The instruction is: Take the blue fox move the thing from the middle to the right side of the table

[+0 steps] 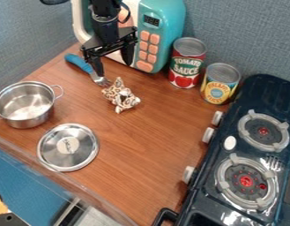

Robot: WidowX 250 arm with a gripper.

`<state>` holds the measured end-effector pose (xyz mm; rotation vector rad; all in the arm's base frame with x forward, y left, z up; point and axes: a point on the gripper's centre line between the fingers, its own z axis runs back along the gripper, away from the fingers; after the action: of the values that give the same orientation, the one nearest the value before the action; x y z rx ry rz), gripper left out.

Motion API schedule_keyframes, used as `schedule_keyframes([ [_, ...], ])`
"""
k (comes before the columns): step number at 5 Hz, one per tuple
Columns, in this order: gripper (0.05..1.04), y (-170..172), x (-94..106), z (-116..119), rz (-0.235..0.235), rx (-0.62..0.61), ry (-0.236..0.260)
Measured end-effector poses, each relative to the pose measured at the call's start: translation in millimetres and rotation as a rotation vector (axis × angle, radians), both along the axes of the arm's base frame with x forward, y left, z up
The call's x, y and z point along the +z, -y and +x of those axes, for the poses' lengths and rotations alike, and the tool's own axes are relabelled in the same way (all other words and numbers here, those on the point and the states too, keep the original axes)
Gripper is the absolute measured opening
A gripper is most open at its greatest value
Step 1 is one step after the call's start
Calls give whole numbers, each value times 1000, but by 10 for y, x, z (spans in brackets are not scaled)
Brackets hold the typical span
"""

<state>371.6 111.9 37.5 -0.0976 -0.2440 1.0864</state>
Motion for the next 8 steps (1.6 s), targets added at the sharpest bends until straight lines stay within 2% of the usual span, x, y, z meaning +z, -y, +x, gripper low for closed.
schedule_keyframes([
  [1, 1000, 16, -136, -36, -11, 2, -35],
  [2, 1000, -98, -160, -55, 26, 26, -29],
  [3, 1000, -447, 3, -79, 115, 100, 14],
  [4, 1000, -714, 168, 23, 199, 124, 59],
  [5, 1000, -974, -51, 130, 257, 149, 20],
  [6, 1000, -1137, -274, 242, 256, 165, -10],
  [7, 1000, -1204, -406, 314, 265, 166, -26],
  [8, 1000, -1182, -520, 351, 230, 159, -52],
])
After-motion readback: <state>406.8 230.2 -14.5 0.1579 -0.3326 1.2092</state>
